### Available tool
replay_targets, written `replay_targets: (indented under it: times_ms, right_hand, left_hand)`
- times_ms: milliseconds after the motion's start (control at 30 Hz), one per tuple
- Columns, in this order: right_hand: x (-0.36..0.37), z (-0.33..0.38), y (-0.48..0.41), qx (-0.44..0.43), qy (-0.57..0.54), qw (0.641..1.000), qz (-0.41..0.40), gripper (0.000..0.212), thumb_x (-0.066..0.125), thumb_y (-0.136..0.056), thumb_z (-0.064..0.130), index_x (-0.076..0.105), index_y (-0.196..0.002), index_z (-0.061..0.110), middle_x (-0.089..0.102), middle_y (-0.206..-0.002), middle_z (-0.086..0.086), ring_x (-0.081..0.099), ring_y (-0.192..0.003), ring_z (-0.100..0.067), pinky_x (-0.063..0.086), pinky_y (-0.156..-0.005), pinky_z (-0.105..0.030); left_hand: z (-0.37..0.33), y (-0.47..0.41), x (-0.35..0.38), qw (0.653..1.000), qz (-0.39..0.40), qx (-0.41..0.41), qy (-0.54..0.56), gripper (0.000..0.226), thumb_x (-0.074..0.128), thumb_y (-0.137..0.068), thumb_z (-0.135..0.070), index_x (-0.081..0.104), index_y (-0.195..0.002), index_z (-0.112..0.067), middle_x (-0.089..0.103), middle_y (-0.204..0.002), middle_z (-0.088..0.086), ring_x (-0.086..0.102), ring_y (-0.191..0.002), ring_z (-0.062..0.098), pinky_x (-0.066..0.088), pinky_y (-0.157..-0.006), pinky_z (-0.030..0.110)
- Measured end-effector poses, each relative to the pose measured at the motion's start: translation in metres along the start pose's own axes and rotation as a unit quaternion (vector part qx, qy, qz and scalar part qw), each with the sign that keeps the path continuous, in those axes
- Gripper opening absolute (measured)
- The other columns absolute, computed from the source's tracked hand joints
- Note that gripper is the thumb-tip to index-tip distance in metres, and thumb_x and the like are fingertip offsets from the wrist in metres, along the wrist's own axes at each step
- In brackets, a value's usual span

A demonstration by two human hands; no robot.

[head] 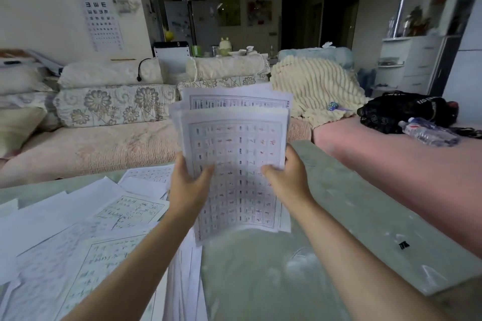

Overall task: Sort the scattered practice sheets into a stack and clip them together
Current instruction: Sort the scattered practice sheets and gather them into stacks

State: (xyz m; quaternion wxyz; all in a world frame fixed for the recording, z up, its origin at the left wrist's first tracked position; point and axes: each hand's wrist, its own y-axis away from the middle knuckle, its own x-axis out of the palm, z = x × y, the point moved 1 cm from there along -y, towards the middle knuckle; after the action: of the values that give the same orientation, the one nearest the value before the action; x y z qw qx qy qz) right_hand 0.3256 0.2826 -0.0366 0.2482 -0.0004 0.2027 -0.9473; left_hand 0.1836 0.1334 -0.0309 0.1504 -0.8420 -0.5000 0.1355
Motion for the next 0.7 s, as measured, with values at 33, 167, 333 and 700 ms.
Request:
replay_targets:
  times_ms: [33, 167, 333, 700]
  right_hand:
    - [-0.002, 0.000, 0.003, 0.009, 0.008, 1.000, 0.007, 0.044, 0.066, -0.080, 0.006, 0.061, -0.113, 0.035, 0.072, -0.102, 0.014, 0.069, -0.089, -0.004, 0.059, -0.075, -0.030]
    - [-0.009, -0.003, 0.014, 0.037, 0.029, 0.999, 0.028, 0.049, 0.072, -0.081, 0.014, 0.054, -0.124, 0.031, 0.068, -0.112, 0.014, 0.065, -0.101, -0.003, 0.051, -0.086, -0.027]
    - [-0.011, -0.005, 0.017, 0.077, 0.028, 0.995, 0.051, 0.041, 0.064, -0.086, 0.004, 0.053, -0.120, 0.024, 0.068, -0.104, 0.009, 0.065, -0.092, -0.007, 0.048, -0.070, -0.020]
    - [-0.002, -0.007, 0.016, 0.079, 0.065, 0.992, 0.080, 0.047, 0.046, -0.086, -0.006, 0.051, -0.123, 0.022, 0.063, -0.112, 0.009, 0.059, -0.096, -0.007, 0.047, -0.071, -0.021]
  left_hand:
    - [-0.003, 0.004, -0.001, 1.000, 0.005, 0.003, -0.008, 0.041, 0.071, -0.086, -0.023, 0.051, -0.121, -0.030, 0.067, -0.106, -0.011, 0.067, -0.098, 0.009, 0.056, -0.079, 0.033]
    - [-0.006, 0.020, -0.007, 1.000, 0.012, -0.002, 0.000, 0.048, 0.074, -0.084, -0.019, 0.046, -0.123, -0.026, 0.063, -0.107, -0.015, 0.062, -0.096, -0.003, 0.051, -0.070, 0.017]
    - [-0.003, 0.023, -0.010, 1.000, -0.019, -0.014, -0.020, 0.039, 0.075, -0.083, -0.027, 0.049, -0.112, -0.031, 0.065, -0.104, -0.014, 0.065, -0.095, 0.005, 0.056, -0.078, 0.033]
    - [0.001, 0.025, -0.005, 0.996, 0.027, -0.053, -0.064, 0.021, 0.052, -0.093, -0.009, 0.046, -0.108, -0.022, 0.062, -0.104, -0.005, 0.062, -0.087, 0.014, 0.054, -0.068, 0.033]
